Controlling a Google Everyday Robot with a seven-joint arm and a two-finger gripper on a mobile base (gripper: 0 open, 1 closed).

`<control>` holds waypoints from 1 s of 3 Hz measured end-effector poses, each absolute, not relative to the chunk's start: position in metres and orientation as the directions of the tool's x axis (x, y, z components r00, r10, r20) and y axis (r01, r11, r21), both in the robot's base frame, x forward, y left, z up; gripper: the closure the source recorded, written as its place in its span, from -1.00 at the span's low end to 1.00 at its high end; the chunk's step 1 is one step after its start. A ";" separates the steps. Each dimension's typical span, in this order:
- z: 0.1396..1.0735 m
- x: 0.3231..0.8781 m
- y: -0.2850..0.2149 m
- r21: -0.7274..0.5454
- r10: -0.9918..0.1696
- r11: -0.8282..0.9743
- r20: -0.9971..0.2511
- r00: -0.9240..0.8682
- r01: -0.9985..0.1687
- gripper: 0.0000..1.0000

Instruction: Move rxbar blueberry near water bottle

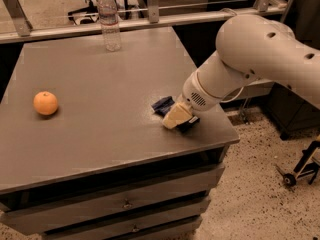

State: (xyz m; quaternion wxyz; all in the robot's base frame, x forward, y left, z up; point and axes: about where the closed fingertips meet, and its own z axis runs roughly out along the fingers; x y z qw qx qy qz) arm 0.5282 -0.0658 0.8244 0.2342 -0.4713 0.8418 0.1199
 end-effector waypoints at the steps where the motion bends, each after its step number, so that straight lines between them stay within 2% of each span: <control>1: 0.828 0.528 -0.066 -0.019 -0.737 0.527 -0.507 -0.446 -0.850 0.76; 2: 0.846 0.533 -0.073 -0.047 -0.742 0.519 -0.521 -0.422 -0.853 1.00; 3: 0.873 0.542 -0.073 -0.091 -0.745 0.505 -0.548 -0.381 -0.858 1.00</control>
Offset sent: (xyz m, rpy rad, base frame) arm 0.0283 -0.0003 0.0708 0.0884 -0.1146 0.0362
